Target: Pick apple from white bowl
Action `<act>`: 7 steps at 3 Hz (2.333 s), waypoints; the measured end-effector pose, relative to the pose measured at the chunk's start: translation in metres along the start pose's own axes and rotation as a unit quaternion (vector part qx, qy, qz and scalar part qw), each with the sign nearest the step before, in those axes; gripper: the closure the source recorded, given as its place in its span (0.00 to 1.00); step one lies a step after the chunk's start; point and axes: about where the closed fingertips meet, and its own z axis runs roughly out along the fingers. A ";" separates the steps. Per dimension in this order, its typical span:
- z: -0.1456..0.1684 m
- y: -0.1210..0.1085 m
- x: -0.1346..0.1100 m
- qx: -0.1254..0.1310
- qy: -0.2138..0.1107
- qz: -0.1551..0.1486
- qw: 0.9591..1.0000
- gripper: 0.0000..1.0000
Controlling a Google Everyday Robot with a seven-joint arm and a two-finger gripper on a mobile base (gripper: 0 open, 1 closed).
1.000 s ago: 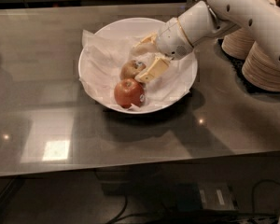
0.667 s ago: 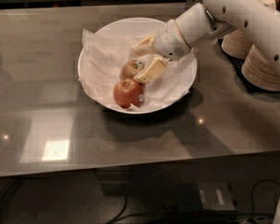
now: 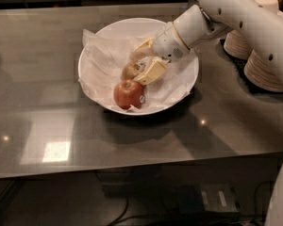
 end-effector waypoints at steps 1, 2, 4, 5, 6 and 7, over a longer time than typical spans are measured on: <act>0.002 -0.001 0.004 -0.005 0.006 0.008 1.000 0.42; 0.005 -0.002 0.008 -0.010 0.012 0.016 1.000 0.39; 0.003 -0.003 0.006 -0.010 0.012 0.016 1.000 0.71; 0.003 -0.003 0.006 -0.010 0.012 0.016 1.000 0.94; 0.003 -0.002 0.006 -0.010 0.012 0.016 1.000 1.00; -0.002 -0.001 0.003 -0.003 0.000 0.017 1.000 1.00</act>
Offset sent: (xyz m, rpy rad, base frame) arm 0.0114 -0.0110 -0.0856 -0.1262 0.1653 -0.0625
